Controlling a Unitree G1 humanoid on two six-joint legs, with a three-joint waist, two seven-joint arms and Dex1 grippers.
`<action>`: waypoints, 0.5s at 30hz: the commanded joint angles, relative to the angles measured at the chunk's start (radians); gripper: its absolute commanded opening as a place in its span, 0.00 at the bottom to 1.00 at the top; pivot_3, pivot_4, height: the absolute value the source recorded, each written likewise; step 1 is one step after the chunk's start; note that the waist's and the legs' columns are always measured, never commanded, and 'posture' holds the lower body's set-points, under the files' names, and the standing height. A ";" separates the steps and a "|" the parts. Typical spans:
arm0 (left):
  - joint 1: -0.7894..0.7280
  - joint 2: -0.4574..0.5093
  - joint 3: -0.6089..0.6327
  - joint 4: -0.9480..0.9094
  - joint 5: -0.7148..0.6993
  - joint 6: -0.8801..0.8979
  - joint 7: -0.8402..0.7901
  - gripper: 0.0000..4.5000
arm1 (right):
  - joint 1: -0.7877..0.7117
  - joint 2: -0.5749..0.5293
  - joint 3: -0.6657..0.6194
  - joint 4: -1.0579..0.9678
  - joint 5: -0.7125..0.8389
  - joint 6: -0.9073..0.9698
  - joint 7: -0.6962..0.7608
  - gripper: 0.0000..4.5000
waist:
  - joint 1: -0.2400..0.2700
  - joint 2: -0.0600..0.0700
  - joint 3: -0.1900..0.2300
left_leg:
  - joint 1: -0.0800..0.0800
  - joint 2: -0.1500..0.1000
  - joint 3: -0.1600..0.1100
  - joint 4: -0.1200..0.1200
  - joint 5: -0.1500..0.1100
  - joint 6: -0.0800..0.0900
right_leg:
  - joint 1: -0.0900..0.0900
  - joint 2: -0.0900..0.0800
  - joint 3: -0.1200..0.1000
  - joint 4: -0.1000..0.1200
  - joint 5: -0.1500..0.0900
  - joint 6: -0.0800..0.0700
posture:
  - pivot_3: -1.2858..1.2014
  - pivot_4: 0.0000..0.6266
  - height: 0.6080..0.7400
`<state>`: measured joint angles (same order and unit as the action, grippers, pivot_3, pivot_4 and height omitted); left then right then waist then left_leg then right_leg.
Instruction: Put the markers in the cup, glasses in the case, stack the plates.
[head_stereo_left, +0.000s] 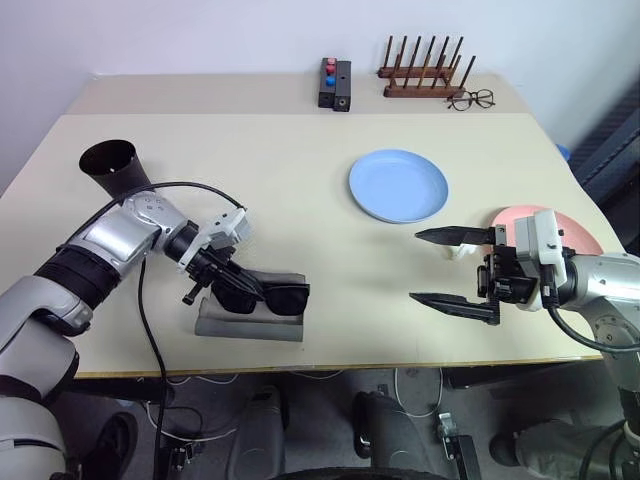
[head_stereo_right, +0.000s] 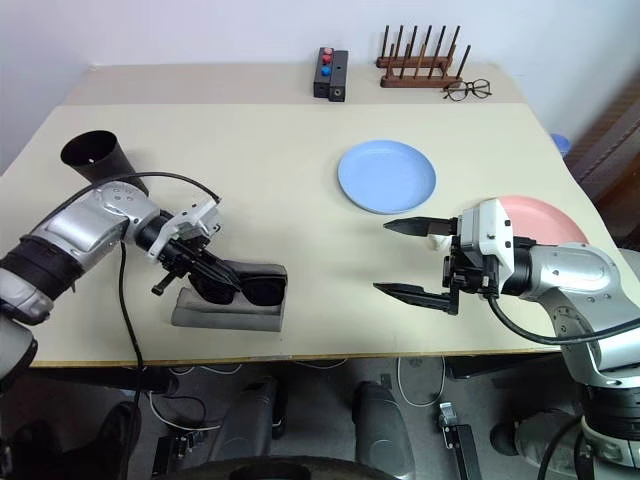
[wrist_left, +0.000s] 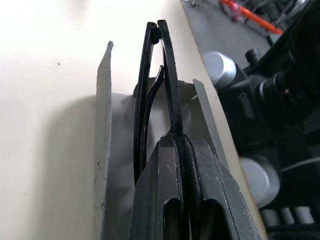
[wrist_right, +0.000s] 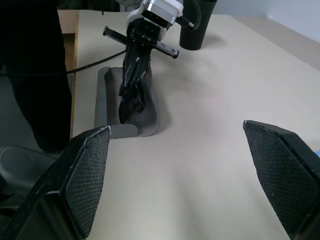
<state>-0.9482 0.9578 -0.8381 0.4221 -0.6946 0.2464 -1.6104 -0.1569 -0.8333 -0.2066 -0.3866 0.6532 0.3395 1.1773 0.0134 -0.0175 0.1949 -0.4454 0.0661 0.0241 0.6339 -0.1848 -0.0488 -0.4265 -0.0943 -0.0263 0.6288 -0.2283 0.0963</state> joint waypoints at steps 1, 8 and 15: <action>0.007 0.030 -0.002 -0.060 -0.052 0.052 -0.004 0.01 | 0.001 0.002 -0.029 -0.027 0.027 -0.005 -0.008 0.97 | -0.001 0.000 0.000 | 0.000 0.000 0.000 0.000 0.000 0.000 | 0.000 0.000 0.000 0.000 0.000 0.000 | 0.52 0.24 1.00; 0.029 0.052 -0.017 -0.082 -0.008 0.012 -0.004 0.01 | -0.010 -0.001 -0.026 -0.022 0.037 -0.002 -0.017 0.97 | 0.000 0.000 0.000 | 0.000 0.000 0.000 0.000 0.000 0.000 | 0.000 0.000 0.000 0.000 0.000 0.000 | 0.52 0.24 1.00; 0.040 0.083 -0.045 -0.076 0.004 -0.026 -0.004 0.01 | -0.011 -0.002 -0.024 -0.021 0.038 -0.001 -0.020 0.97 | 0.000 0.000 0.000 | 0.000 0.000 0.000 0.000 0.000 0.000 | 0.000 0.000 0.000 0.000 0.000 0.000 | 0.52 0.24 1.00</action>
<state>-0.9047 1.0268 -0.8882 0.3510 -0.6843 0.2281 -1.6105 -0.1561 -0.8333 -0.2073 -0.3868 0.6724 0.3427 1.1597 0.0133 -0.0174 0.1949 -0.4451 0.0661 0.0240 0.6337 -0.1848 -0.0488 -0.4265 -0.0942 -0.0264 0.6288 -0.2283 0.0962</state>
